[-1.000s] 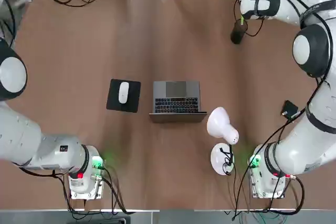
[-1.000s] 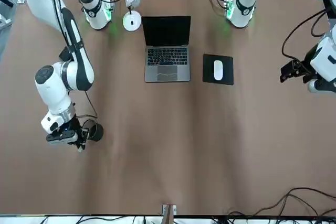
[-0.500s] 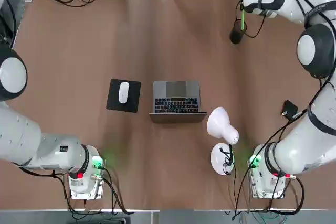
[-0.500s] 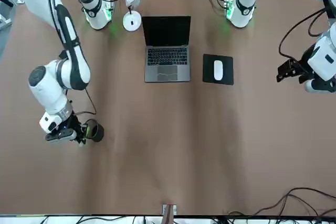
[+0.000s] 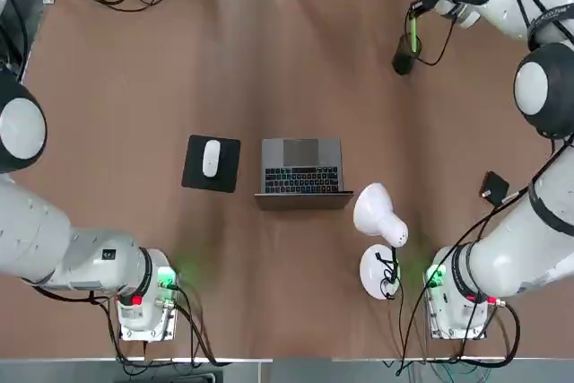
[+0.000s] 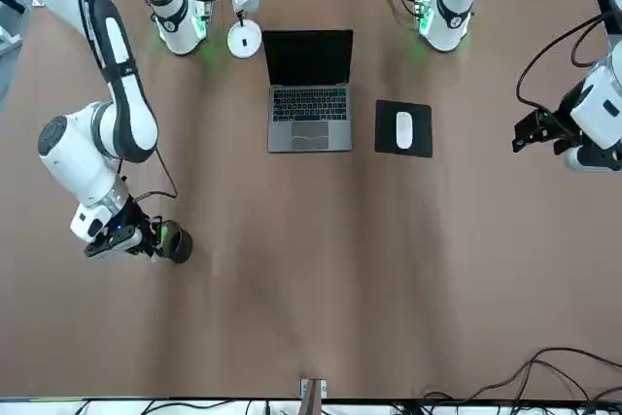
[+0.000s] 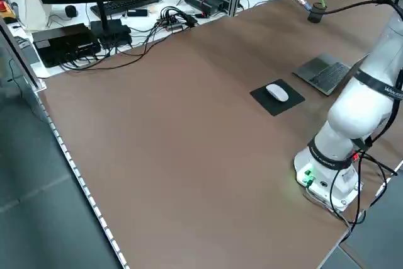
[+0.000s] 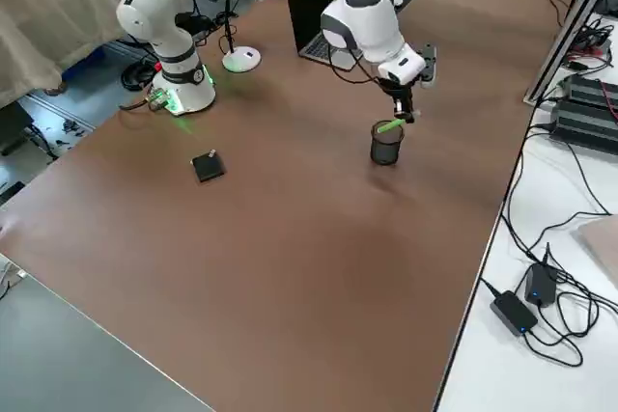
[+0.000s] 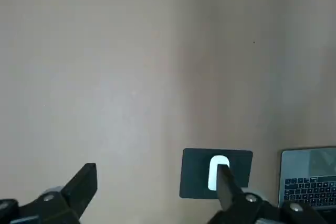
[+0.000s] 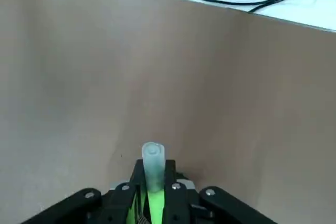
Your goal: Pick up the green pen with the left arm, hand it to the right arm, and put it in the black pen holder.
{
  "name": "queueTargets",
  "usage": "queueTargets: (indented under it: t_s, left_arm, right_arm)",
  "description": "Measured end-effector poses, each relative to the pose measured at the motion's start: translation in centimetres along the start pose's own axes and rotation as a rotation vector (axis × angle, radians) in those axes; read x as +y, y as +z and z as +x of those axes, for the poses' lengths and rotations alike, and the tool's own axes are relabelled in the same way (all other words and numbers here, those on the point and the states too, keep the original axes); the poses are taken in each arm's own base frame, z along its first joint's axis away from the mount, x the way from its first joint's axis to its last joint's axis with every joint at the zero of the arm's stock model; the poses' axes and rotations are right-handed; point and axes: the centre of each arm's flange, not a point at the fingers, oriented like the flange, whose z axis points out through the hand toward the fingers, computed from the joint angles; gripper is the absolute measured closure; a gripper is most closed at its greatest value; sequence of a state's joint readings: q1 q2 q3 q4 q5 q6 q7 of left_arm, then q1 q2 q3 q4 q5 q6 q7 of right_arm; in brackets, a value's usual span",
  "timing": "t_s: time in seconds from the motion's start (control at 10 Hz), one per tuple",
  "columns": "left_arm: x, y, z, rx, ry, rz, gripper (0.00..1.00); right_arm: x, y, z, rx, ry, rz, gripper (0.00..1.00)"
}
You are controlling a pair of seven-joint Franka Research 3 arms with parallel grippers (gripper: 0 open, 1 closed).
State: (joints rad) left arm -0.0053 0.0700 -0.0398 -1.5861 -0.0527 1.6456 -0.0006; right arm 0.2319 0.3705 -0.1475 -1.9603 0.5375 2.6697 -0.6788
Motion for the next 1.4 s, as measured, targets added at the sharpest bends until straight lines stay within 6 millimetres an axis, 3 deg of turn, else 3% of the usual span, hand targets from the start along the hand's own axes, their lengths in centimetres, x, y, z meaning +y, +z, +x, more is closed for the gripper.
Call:
queueTargets:
  t_s: [0.4,1.2,1.4]
  left_arm:
    - [0.1,0.1,0.0,-0.001,0.001,0.000,0.00]
    - [0.1,0.7,0.4,-0.012,0.000,-0.011,0.00]
    - [0.1,0.7,0.4,-0.012,0.000,-0.011,0.00]
  right_arm:
    - [0.5,0.2,-0.2,0.008,-0.024,0.004,0.82]
    - [0.6,3.6,-1.3,-0.028,-0.027,-0.003,0.80]
    - [0.5,3.4,-0.8,-0.018,-0.032,-0.004,0.52]
